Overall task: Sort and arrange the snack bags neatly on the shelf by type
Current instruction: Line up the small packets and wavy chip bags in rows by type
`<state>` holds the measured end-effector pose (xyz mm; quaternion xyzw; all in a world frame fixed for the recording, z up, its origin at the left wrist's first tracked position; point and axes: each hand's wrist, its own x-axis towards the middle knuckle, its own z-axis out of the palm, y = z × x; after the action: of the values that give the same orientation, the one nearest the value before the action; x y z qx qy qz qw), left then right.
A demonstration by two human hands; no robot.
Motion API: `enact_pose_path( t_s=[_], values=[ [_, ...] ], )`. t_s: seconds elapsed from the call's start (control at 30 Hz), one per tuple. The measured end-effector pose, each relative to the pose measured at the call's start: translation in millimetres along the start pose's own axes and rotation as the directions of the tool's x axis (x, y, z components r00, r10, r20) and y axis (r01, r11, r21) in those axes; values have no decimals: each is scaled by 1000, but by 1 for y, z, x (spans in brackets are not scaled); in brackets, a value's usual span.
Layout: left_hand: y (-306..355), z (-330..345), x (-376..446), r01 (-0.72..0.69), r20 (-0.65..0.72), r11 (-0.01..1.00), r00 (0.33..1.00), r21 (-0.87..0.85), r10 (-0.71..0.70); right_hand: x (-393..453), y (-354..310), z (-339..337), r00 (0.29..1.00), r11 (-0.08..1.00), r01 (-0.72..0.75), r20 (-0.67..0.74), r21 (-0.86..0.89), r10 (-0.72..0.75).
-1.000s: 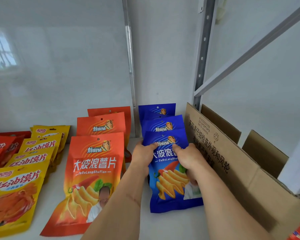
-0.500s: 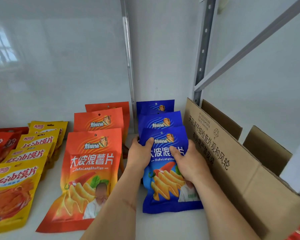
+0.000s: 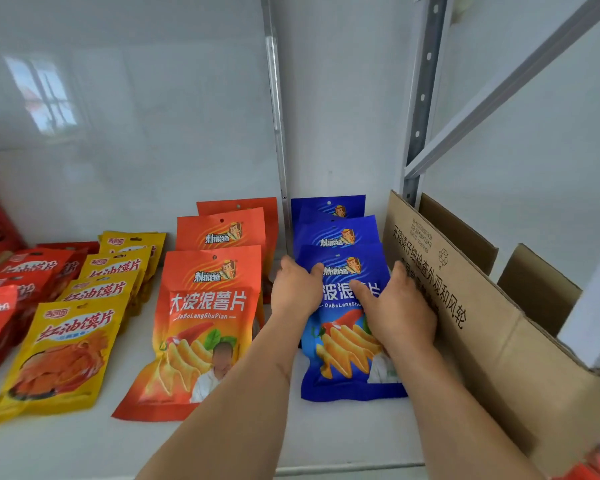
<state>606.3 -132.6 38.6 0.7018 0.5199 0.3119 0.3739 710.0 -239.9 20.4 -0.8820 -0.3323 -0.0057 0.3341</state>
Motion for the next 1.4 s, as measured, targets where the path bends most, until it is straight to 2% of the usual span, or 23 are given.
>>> enact_pose_path(
  t_s=[0.17,0.27,0.33,0.4,0.47,0.53,0.63,0.73,0.93,1.03,1.13,1.2,1.27,1.33,1.4],
  values=[
    [19,-29,-22,-153,-99,988,983,0,152,-11,-9,-8,996,996,68,-53,-58,-72],
    [10,-60,-39,-287,-230,952,924,106,304,-26,-25,-17,981,987,151,-118,-51,-156],
    [-8,-85,-49,-283,-334,937,880,205,339,-43,-40,-17,962,971,234,-160,55,-222],
    [-37,-108,-52,-205,-403,934,859,292,315,-67,-60,-9,948,922,312,-136,230,-287],
    [-69,-128,-50,-113,-393,937,886,331,245,-94,-82,8,944,881,315,-16,353,-331],
    [-94,-140,-46,-47,-315,948,937,314,151,-112,-98,35,937,877,272,97,397,-335],
    [-116,-146,-40,-73,-167,981,981,179,103,-125,-109,71,952,891,180,154,417,-264],
    [-123,-142,-35,-105,-96,990,989,95,114,-128,-112,87,970,902,138,126,409,-206],
    [-118,-148,-36,-97,-25,990,995,101,100,-129,-113,86,987,911,105,73,398,-146],
    [-119,-169,-44,-146,-79,986,985,87,152,-136,-117,79,990,916,115,35,385,-139],
    [-130,-205,-45,-175,-232,970,949,170,212,-146,-124,68,984,960,171,-81,224,-156],
    [-145,-231,-41,-139,-315,964,926,227,208,-158,-136,63,953,947,269,-188,173,-237],
    [-161,-256,-35,-69,-350,964,923,258,160,-170,-157,61,901,892,403,-257,204,-349],
    [-177,-277,-29,18,-349,967,934,255,75,-184,-181,65,881,837,466,-233,288,-411],
    [-189,-291,-25,72,-329,968,944,243,13,-199,-206,74,879,798,474,-139,372,-457]
  ],
)
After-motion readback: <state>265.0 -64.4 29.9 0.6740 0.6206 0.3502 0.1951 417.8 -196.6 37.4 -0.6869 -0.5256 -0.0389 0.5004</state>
